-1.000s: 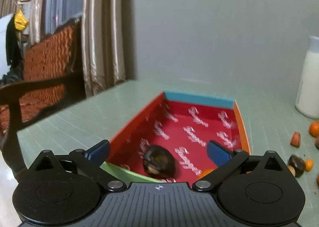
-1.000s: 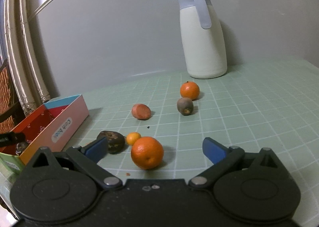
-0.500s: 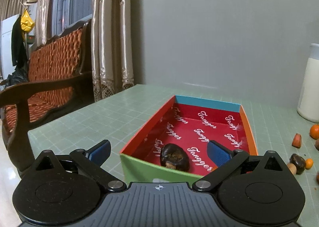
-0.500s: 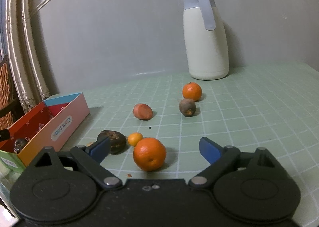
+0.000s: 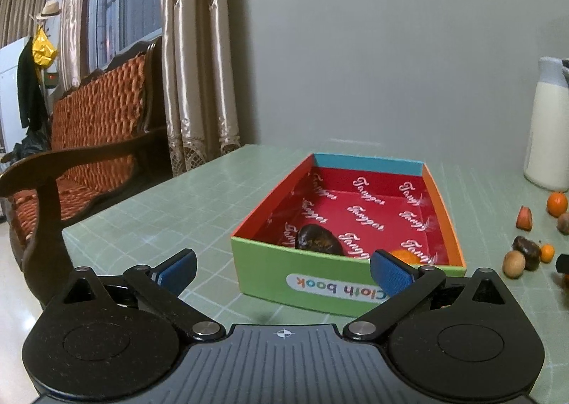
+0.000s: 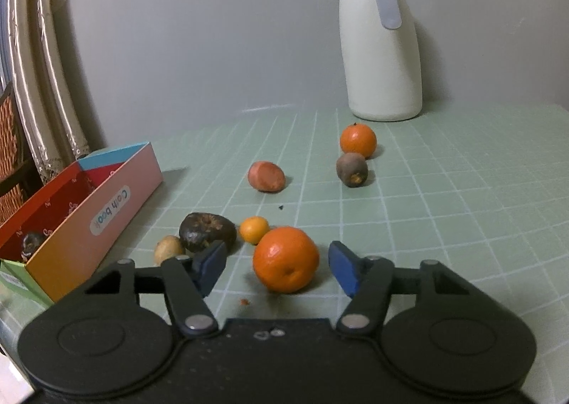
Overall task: Organize fruits
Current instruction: 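Withdraw the left tool from the box while the right tool closes on the large mandarin, then carry the mandarin in the right tool into the red box and release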
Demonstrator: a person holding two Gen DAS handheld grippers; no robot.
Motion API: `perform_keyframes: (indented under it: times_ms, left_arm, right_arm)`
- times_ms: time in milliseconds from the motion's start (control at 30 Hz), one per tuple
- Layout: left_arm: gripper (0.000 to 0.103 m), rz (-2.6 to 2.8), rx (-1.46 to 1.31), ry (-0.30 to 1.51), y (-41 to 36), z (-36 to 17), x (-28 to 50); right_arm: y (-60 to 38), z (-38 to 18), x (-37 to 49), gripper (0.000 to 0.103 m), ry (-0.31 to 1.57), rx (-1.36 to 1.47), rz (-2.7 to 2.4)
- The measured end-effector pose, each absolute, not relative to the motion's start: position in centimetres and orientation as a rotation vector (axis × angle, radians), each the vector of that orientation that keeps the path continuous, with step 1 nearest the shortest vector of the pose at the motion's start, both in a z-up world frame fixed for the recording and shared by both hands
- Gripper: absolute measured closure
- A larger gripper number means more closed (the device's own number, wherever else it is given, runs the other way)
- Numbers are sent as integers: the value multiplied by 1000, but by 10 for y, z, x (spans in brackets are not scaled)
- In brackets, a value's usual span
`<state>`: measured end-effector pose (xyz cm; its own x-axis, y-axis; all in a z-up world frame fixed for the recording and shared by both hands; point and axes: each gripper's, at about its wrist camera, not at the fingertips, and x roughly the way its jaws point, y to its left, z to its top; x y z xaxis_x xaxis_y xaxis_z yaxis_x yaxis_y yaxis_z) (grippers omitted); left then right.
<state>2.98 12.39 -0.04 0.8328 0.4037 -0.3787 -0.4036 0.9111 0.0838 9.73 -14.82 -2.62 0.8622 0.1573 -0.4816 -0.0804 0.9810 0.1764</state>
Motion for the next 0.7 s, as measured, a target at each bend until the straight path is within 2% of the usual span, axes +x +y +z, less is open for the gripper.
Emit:
perform_keyframes:
  times_ms: [167,267,700]
  left_arm:
    - [0,432,4,411,125,-2,27]
    - [0,436,-2,414,127,-3,25]
    - [0,455,0,418,131,-5,19]
  right_arm:
    - [-145,-29,100,53,537,146,133]
    - [-146,-29,101,64,537,151,134]
    - [-144,-31,102,64,538,121,134]
